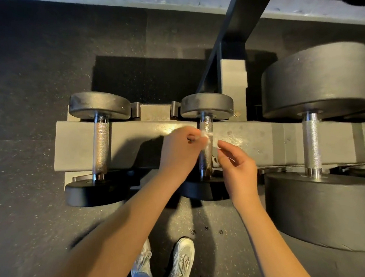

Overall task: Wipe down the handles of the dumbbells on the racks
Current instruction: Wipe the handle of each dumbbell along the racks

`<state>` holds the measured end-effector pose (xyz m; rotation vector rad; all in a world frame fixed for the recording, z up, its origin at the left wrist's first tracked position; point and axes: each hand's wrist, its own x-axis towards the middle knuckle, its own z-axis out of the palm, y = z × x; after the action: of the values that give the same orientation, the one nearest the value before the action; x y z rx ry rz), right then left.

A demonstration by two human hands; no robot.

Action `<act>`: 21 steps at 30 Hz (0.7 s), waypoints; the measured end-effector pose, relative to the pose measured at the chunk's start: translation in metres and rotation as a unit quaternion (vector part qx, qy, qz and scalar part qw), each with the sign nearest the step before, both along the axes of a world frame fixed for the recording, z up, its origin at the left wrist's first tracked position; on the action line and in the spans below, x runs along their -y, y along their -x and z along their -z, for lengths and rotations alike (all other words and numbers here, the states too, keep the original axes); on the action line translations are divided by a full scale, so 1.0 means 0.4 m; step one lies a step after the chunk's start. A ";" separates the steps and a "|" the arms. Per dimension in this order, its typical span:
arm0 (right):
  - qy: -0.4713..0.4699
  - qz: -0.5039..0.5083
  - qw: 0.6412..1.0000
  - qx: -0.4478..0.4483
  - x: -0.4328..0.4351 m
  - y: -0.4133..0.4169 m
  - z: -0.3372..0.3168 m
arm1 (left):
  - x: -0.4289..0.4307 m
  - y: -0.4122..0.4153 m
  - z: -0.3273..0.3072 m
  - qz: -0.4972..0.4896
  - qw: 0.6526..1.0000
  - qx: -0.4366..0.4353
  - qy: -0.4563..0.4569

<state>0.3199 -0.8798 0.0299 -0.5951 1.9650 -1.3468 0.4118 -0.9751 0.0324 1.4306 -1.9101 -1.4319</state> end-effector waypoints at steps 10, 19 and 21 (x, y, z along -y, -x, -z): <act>-0.095 -0.016 0.988 -0.122 -0.005 -0.034 0.034 | 0.028 0.016 0.041 0.083 0.989 0.090 0.084; -0.070 -0.007 0.990 -0.126 -0.006 -0.035 0.037 | 0.037 0.021 0.025 0.022 0.998 0.031 0.050; -0.072 -0.004 0.989 -0.129 -0.004 -0.033 0.040 | 0.034 0.027 0.029 0.040 0.997 0.039 0.054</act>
<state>0.3332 -0.8781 0.0139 -0.7375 2.2419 -1.1564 0.4012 -0.9889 0.0207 1.3935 -2.0804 -1.3022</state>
